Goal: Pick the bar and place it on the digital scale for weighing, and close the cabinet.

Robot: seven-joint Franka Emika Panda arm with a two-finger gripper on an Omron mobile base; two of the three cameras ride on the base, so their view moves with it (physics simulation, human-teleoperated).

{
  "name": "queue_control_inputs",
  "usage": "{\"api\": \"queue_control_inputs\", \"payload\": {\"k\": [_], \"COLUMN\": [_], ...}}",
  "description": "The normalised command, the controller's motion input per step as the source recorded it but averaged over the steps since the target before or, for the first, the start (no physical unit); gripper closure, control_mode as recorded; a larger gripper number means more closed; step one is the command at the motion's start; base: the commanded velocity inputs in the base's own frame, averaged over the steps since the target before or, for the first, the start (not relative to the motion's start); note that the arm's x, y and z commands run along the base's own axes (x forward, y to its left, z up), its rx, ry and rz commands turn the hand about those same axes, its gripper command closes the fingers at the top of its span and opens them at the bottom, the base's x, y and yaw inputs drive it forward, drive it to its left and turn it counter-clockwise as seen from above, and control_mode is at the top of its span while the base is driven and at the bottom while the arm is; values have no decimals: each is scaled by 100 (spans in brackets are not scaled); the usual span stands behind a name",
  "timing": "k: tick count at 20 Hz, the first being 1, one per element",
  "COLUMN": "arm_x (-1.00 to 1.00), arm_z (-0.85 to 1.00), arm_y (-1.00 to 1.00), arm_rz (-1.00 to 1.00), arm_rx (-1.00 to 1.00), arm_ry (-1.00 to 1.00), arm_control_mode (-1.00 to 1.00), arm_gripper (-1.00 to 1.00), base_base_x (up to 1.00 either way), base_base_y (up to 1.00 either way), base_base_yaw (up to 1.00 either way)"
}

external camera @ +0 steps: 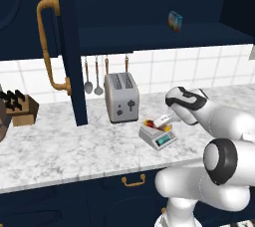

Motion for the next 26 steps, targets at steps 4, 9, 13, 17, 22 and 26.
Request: {"api": "queue_control_inputs", "payload": {"k": [4,9,13,17,22,26], "arm_x": [16,34,43,10,-30,-11], "arm_z": [-18,-15,-10,-18,0,-6], "arm_y": [0,0,0,-2,-4,7], "arm_rz": [0,0,0,0,0,0], "arm_rx": [0,0,0,0,0,-2], "arm_ry": [0,1,0,0,0,0], "arm_control_mode": [-100,-100,-100,-100,-100,-100], "arm_gripper": [100,100,100,100,100,-100], "base_base_x": [0,0,0,0,0,0], "base_base_y": [0,0,0,0,0,0], "base_base_yaw": [0,0,0,0,0,0]}}
